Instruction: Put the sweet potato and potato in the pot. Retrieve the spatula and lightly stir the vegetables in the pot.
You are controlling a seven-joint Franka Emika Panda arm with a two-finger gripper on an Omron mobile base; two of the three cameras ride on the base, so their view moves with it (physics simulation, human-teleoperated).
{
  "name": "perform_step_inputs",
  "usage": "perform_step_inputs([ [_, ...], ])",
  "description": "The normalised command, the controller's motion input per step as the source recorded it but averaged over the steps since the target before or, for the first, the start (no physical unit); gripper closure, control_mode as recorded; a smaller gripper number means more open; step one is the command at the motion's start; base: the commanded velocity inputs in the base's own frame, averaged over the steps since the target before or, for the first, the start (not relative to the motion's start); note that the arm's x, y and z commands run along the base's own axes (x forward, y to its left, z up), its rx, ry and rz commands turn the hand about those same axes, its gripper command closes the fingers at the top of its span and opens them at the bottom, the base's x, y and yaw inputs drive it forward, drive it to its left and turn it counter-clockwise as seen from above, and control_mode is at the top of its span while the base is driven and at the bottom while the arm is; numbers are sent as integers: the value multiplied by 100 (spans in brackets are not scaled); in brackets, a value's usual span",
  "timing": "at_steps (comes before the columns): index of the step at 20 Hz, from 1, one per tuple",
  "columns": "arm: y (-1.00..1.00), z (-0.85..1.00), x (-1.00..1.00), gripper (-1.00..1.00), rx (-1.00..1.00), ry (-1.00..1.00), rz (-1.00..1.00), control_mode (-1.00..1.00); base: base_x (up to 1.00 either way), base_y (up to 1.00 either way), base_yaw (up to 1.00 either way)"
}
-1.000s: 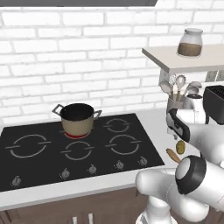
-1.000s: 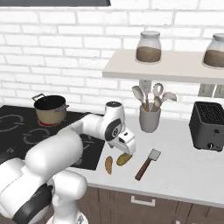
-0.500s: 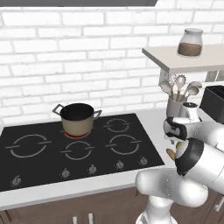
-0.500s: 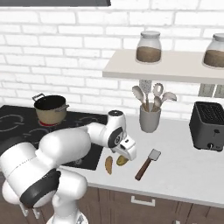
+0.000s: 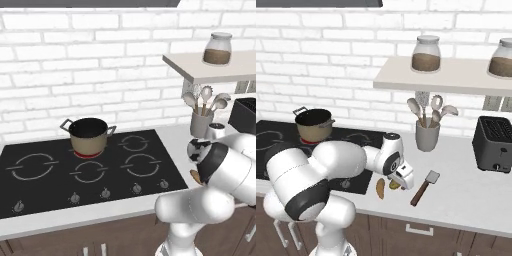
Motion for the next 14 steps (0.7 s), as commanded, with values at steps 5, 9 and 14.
perform_step_inputs([
  [5, 0, -23, 5, 100, 0, 0, 0, -100, 0, 0, 0],
  [9, 0, -10, 2, 100, 0, 0, 0, -100, 0, 0, 0],
  [14, 4, 20, -1, 100, 0, -13, 0, -100, 0, 0, 0],
])
